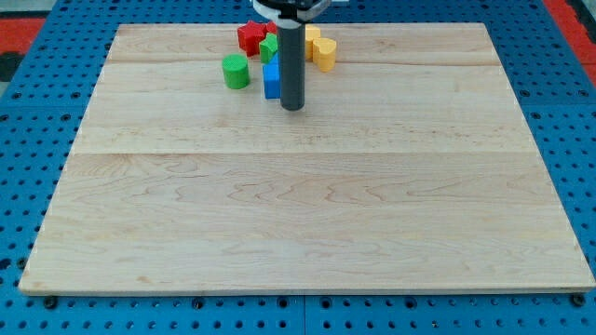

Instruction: Push the red star into the blue blocks

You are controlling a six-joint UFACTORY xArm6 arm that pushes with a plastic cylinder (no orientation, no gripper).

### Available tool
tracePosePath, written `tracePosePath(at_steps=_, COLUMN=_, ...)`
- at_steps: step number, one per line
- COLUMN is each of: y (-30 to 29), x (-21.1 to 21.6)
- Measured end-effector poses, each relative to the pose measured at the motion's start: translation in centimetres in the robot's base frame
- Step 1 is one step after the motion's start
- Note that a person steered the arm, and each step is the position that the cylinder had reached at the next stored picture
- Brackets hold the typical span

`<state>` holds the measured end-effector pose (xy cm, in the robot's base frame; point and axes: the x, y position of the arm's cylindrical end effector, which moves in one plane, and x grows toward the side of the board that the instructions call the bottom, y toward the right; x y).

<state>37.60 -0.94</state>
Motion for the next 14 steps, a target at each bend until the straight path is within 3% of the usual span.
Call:
tracePosePath(at_steps=1, y=-1.3, x=6.2)
tracePosePath(at_steps=2, y=-7.8, x=6.1)
tracePosePath(at_steps=3, y=-13.0, x=3.3)
tracePosePath(at_steps=5, y=-15.9, x=-8.5)
tracePosePath(at_steps=7, y=-14.9, x=-18.4)
tracePosePath(at_steps=8, y=-13.7, x=-18.4)
tracePosePath(at_steps=9, y=-6.1, x=-17.9)
tracePosePath(at_steps=11, y=-1.4, x=-5.8)
tracePosePath(at_steps=12, y=-5.2, x=-8.3)
tracePosePath(at_steps=14, y=-6.4, x=-18.3)
